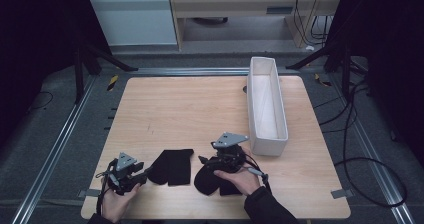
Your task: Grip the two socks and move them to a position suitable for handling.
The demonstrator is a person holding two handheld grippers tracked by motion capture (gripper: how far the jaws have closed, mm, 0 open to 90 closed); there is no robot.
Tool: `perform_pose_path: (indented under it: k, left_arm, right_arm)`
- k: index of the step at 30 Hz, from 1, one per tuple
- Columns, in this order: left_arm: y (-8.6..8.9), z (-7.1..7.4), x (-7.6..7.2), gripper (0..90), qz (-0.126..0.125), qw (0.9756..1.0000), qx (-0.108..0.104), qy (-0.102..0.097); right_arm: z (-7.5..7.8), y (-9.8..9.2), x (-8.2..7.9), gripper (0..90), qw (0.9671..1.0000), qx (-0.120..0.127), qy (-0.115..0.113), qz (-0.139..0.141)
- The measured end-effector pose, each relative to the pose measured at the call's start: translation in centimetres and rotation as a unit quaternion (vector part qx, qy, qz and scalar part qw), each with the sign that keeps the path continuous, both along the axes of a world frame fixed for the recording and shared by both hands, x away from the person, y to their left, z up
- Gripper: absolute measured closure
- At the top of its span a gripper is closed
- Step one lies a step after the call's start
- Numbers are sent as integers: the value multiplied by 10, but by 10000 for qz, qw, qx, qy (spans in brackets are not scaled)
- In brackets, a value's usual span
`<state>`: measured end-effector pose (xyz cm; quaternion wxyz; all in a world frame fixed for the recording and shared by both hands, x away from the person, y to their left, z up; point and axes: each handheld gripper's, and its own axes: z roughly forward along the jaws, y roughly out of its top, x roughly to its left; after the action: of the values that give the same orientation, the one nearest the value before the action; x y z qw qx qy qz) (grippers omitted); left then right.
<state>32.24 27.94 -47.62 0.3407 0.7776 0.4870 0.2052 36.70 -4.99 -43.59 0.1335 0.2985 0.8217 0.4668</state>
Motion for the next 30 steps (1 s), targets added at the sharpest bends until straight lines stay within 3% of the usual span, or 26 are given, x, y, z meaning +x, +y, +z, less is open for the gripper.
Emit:
perform_pose_path:
  k: [9,18,26,30]
  left_arm:
    - [-4,-6,2,546,-98,9999,101,97]
    - [-13,-11,3,528,-304,9991,257,162]
    - [-17,-16,4,535,-349,9980,446,263]
    - [-18,-17,4,545,-361,9978,484,289]
  right_arm:
    - [-20,42,-4,429,9980,-272,167,547]
    - [-48,70,-15,444,9915,-645,363,1067]
    - [-60,83,-21,506,9864,-927,368,1304]
    - [-66,83,-21,605,9866,-1019,300,1238]
